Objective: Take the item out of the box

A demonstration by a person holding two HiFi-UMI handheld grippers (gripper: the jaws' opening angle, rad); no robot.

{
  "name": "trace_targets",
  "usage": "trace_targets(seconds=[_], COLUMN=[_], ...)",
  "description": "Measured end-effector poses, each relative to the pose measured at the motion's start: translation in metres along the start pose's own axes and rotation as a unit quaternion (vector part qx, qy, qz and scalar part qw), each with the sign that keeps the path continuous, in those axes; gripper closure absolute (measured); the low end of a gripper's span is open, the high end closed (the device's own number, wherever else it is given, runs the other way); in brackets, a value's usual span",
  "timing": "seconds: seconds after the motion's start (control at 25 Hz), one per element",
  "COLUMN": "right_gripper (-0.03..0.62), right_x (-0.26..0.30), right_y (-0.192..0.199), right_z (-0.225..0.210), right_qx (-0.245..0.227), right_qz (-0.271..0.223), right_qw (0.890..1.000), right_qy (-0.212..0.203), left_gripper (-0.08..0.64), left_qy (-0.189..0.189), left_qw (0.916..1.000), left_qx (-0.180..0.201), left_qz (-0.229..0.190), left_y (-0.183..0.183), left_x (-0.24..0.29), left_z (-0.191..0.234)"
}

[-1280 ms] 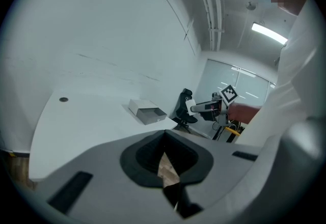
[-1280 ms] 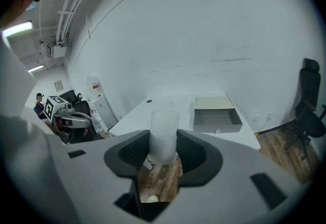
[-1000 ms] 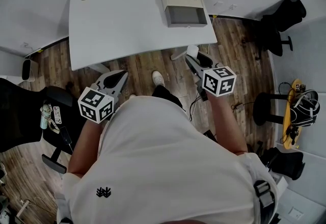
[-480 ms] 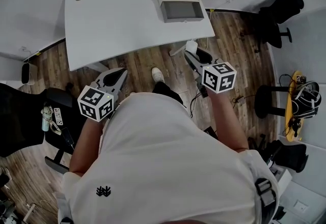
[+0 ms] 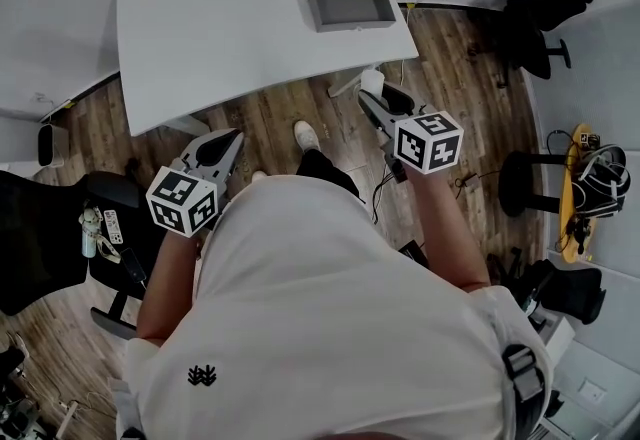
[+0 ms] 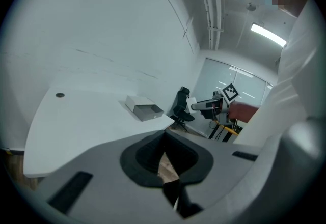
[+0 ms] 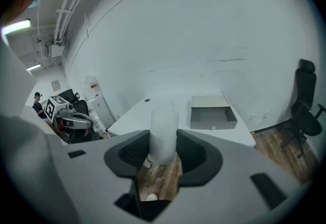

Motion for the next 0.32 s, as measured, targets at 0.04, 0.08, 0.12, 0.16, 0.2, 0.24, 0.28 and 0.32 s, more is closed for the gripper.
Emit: trace_targets(seconds=[0.04,0.08,0.12,0.16,0.2,0.24,0.28,0.32], right_gripper=[0.425,0.425,0.426,0.426,0.426,0.426,0.426,0.426], right_x=[0.0001,0.0003,0.0004,0.0007,0.0013,0.0022,0.0033,0.0045], right_y=[0.0006,0.0010,0.0013,0.0015,0.0018,0.0023,0.0028,0.0033], right_z=[-0.0001,-0.0005,-0.0011,-0.0020,-0.0029,-0.0038,-0.0047,-0.0056], right_qx=[0.001,0.001,0.002,0.002,0.001,0.001,0.002,0.002], right_qz=[0.002,0.003,0.004,0.005,0.006,0.007,0.008,0.008], right_qw=[1.000,1.000,1.000,1.000,1.000,1.000,1.000,1.000], right_qy=[0.000,0.000,0.000,0.000,0.001,0.001,0.001,0.001], left_gripper=[0.554,0.554,0.554,0.554,0.554,0.554,0.554,0.554], left_qy=[0.000,0.000,0.001,0.002,0.002,0.003,0.003,0.003], left_qw=[1.0000,1.0000,1.0000,1.0000,1.0000,1.0000,1.0000,1.0000], left_qx=[-0.002,-0.003,-0.003,-0.004,-0.004,-0.004,-0.005,-0.005], left_qz=[0.001,0.002,0.002,0.002,0.003,0.003,0.004,0.004], left_y=[0.0009,0.0014,0.0015,0.0015,0.0016,0.0018,0.0020,0.0022], left_x=[-0.0001,0.0003,0.0011,0.0022,0.0032,0.0042,0.0051,0.0061], left_z=[-0.0001,-0.0002,-0.0003,-0.0004,-0.0003,0.0000,0.0004,0.0009])
Point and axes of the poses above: the fingertips, and each gripper's own axes: x forward along the fingers, z to its left, y out of its underside, the point moved 9 cm from there along -x, backward along the fingers, and after that the axes turned 7 degrees about y, right-handed, at the moved point
